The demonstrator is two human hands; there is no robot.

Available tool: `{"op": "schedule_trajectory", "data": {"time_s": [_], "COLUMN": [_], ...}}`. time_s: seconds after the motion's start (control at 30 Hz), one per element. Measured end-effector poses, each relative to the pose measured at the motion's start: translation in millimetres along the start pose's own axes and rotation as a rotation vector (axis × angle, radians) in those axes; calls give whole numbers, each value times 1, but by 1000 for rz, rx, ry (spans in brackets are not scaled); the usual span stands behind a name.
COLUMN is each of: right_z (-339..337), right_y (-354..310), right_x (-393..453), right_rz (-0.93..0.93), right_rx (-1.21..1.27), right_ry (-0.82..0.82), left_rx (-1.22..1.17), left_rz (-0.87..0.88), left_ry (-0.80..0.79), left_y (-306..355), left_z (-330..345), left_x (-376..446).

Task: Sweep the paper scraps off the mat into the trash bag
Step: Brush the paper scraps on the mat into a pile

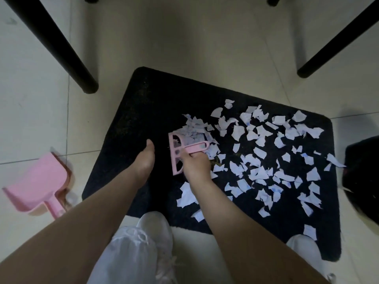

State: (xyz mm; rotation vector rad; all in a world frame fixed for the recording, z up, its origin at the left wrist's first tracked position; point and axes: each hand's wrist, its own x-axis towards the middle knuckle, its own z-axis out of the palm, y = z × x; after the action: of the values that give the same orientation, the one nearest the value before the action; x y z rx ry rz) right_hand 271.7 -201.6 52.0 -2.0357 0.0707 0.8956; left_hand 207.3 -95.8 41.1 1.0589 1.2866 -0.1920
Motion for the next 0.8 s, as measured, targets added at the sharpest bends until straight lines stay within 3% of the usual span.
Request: {"op": "schedule_trajectory", "data": {"time_s": [0.1, 0.33, 0.5, 0.8], "right_z": [20, -10, -41, -20], "right_y": [-5, -2, -3, 16], "right_x": [6, 27, 27, -16], "right_rz": [-36, -15, -2, 175], "right_rx": [-81, -208, -41, 290], "right_ry": [-43, 182, 257, 119], "left_rx": [-32, 8, 70, 57], "left_rz": [-22, -27, -64, -41], "left_ry": [-14, -42, -55, -71], "left_y": [-1, 4, 1, 2], "left_z": [-4, 0, 5, 22], "left_x": [-4, -9, -10, -26]}}
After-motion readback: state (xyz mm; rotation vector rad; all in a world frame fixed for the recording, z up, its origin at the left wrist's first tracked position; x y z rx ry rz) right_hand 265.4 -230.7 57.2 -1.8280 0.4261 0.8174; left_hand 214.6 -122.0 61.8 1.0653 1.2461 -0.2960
